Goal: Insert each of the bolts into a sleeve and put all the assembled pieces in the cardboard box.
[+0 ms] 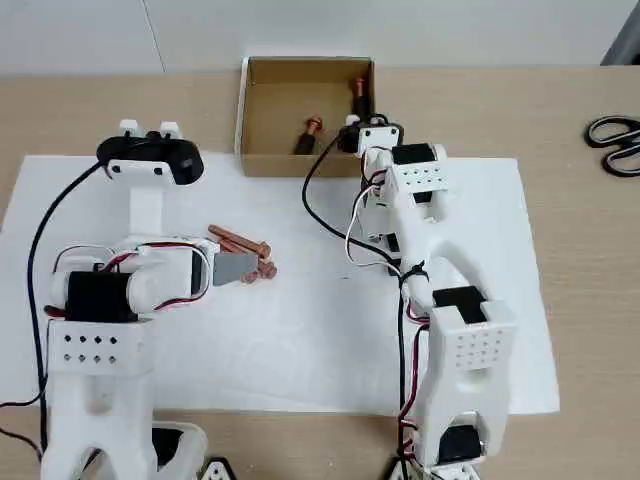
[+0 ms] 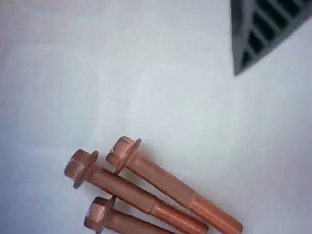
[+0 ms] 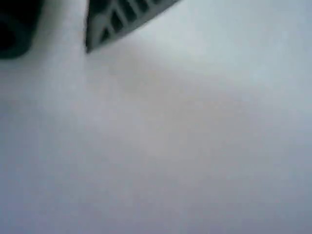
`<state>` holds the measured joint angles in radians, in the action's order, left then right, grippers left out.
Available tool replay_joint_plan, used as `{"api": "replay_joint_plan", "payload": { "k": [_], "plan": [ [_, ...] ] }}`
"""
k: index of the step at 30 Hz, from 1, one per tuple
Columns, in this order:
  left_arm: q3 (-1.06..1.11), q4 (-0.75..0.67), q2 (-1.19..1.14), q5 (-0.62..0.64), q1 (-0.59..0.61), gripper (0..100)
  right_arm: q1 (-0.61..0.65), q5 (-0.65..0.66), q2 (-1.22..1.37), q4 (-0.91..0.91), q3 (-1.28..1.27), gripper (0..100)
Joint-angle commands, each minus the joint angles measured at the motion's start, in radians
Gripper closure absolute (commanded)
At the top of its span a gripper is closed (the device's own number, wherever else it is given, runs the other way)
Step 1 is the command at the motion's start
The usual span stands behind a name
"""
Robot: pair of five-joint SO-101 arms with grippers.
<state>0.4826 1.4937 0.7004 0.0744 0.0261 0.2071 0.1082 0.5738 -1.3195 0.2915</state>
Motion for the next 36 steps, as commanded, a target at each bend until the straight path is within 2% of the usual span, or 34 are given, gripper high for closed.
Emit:
{"api": "replay_joint_plan", "payload": {
  "k": [1,6,10,16,24,28,32,34,36],
  "plan": [
    [-0.004,0.003,0.009,0.002,-0.005,63,0.010,-0.003,0.013,0.013,0.044,74.5],
    [0.008,0.002,0.009,0.002,-0.005,63,0.008,-0.002,0.038,0.018,0.044,88.9],
    [0.070,-0.003,0.008,0.000,-0.005,63,0.004,-0.003,0.041,0.007,0.044,95.4],
    [0.096,-0.003,0.009,0.000,-0.005,63,0.002,-0.002,0.010,-0.013,0.044,99.5],
    [0.005,-0.006,-0.023,0.028,-0.005,63,-0.007,-0.002,-0.252,-0.101,0.044,99.5],
    [-0.054,-0.026,-0.221,0.071,-0.008,63,-0.008,0.000,-0.364,-0.159,0.044,99.5],
    [-0.226,-0.020,-0.508,0.064,-0.003,63,-0.008,0.000,-0.421,-0.188,0.044,99.5],
    [-0.309,0.009,-0.635,0.017,-0.006,63,-0.008,0.000,-0.429,-0.194,0.043,99.5],
    [-0.395,0.058,-0.744,-0.110,-0.011,63,-0.008,-0.002,-0.430,-0.208,0.041,99.5]
  ]
}}
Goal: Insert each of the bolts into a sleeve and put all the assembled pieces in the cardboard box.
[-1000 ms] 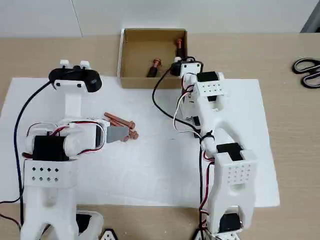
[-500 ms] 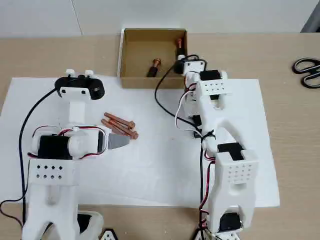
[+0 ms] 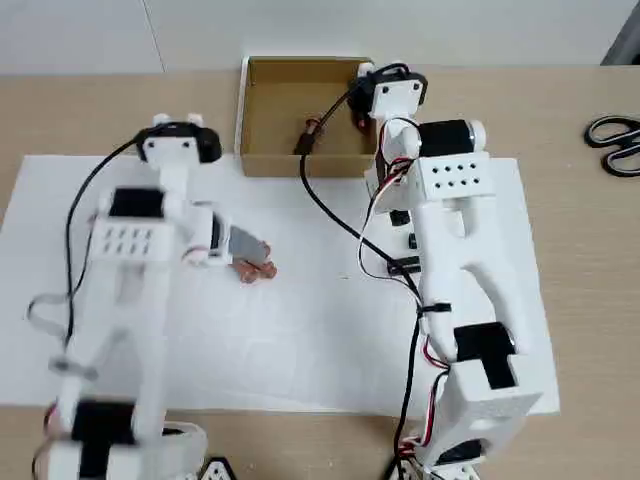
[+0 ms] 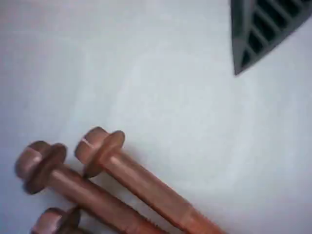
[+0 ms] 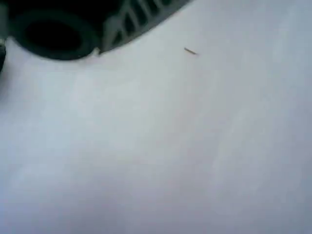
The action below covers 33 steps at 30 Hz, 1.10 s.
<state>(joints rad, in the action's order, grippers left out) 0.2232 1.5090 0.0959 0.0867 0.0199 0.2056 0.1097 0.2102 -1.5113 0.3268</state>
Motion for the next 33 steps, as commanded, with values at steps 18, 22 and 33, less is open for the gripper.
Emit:
{"api": "replay_joint_plan", "payload": {
  "k": [18,22,33],
  "plan": [
    [-0.610,0.075,-0.531,-1.629,0.058,68,-0.008,0.008,-0.067,-0.025,0.006,99.5],
    [-0.610,-0.003,-0.577,-1.723,0.018,69,-0.007,0.032,-0.067,-0.028,0.006,99.5],
    [-0.608,-0.152,-0.586,-1.728,-0.074,68,-0.007,0.034,-0.067,-0.030,0.006,99.5]
  ]
}}
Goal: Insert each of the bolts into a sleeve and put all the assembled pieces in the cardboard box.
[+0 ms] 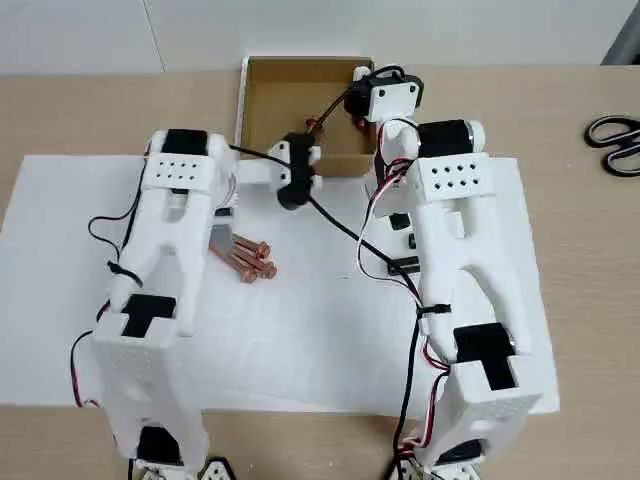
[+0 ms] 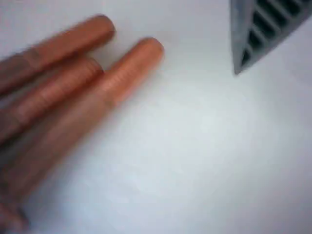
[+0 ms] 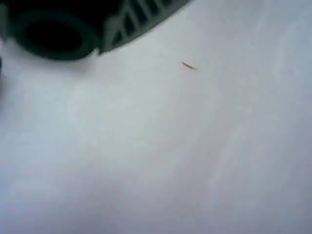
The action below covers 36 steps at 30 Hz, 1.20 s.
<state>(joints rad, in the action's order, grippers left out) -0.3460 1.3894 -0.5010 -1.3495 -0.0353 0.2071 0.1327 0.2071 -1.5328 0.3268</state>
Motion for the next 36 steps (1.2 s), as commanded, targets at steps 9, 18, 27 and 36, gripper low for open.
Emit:
{"api": "replay_joint_plan", "payload": {
  "k": [9,18,27,36],
  "plan": [
    [-0.036,0.037,-0.025,-0.408,-0.038,69,-0.010,0.011,-0.062,-0.007,0.006,99.5],
    [-0.041,0.035,-0.133,-0.408,-0.071,69,-0.010,0.011,-0.062,-0.007,0.006,99.5],
    [-0.035,0.046,-0.175,-0.402,-0.097,81,-0.010,0.011,-0.062,-0.007,0.006,99.5],
    [-0.039,0.094,-0.181,-0.276,-0.153,95,-0.010,0.011,-0.062,-0.007,0.006,99.5]
  ]
}}
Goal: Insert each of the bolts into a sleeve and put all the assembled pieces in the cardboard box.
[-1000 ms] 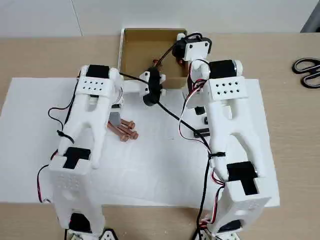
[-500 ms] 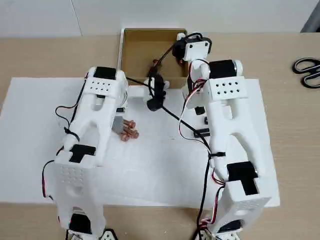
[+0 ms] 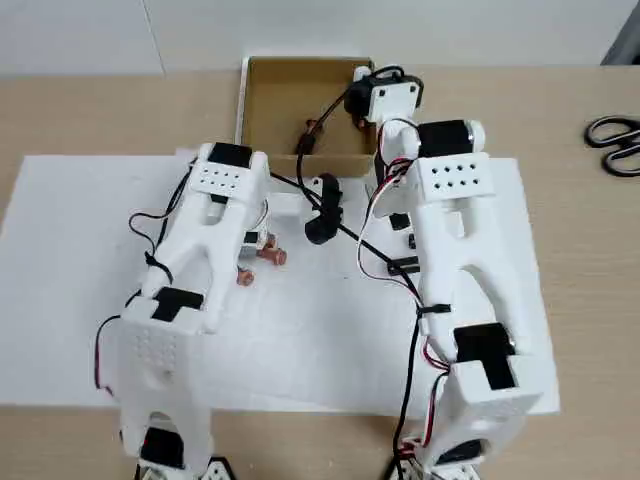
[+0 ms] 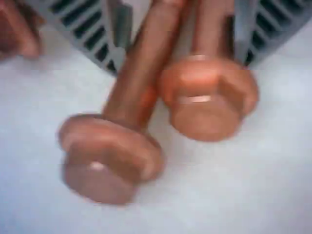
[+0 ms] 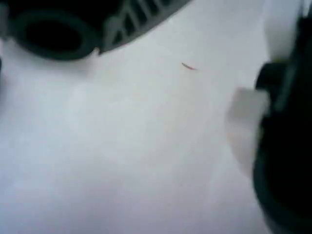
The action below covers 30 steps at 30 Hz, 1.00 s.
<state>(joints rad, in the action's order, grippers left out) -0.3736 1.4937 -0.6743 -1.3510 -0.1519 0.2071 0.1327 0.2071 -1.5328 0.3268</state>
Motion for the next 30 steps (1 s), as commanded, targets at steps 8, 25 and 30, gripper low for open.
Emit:
{"api": "replay_joint_plan", "payload": {
  "k": [8,25,30],
  "plan": [
    [-0.088,-0.003,0.000,0.133,-0.112,99,-0.008,0.011,-0.065,-0.007,0.006,99.5],
    [-0.206,0.061,0.002,0.842,-0.123,99,-0.002,0.005,-0.070,-0.012,0.006,99.5],
    [-0.315,0.132,0.002,0.921,-0.084,99,-0.002,0.005,-0.071,-0.022,0.008,99.5]
  ]
}}
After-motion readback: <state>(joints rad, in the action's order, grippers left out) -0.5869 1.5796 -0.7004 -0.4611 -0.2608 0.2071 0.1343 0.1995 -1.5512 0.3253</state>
